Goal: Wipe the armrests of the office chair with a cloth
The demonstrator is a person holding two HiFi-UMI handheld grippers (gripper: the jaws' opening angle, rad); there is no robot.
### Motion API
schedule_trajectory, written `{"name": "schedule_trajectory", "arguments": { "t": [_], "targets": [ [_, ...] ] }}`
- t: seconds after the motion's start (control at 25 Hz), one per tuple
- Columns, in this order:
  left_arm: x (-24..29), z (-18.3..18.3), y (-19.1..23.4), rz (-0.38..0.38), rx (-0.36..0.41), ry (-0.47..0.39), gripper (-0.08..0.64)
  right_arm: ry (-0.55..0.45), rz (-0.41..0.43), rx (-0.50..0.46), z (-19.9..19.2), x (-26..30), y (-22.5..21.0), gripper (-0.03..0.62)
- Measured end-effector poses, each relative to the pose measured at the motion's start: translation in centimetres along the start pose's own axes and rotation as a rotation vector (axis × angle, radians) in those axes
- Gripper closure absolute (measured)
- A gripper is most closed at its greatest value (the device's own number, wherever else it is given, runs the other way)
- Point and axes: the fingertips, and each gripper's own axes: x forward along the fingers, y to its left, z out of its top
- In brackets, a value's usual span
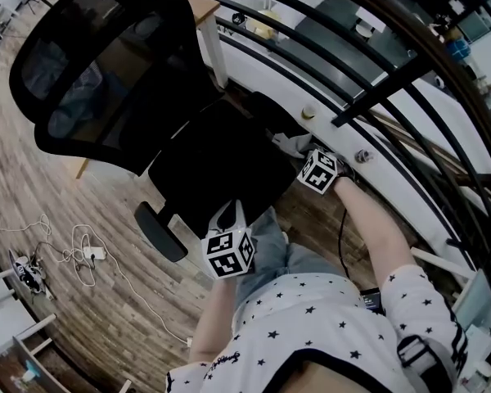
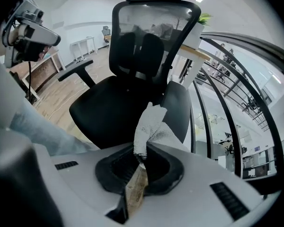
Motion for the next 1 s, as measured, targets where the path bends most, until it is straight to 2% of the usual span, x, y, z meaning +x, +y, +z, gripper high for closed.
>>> {"name": "schedule_trajectory", "arguments": {
  "t": [0.24,1.0],
  "targets": [
    [-1.4,-0.1,-0.3,0.004,0.003,-0.025,0.557,-0.074,-0.013,0.065,0.3,-2.6,2.0,0.565],
    [-6.8,-2.9,-2.4,0.01,0.021,-0.086,0.557,-0.428,-0.053,0.27,3.9,-14.1,10.2,0.565]
  ]
}}
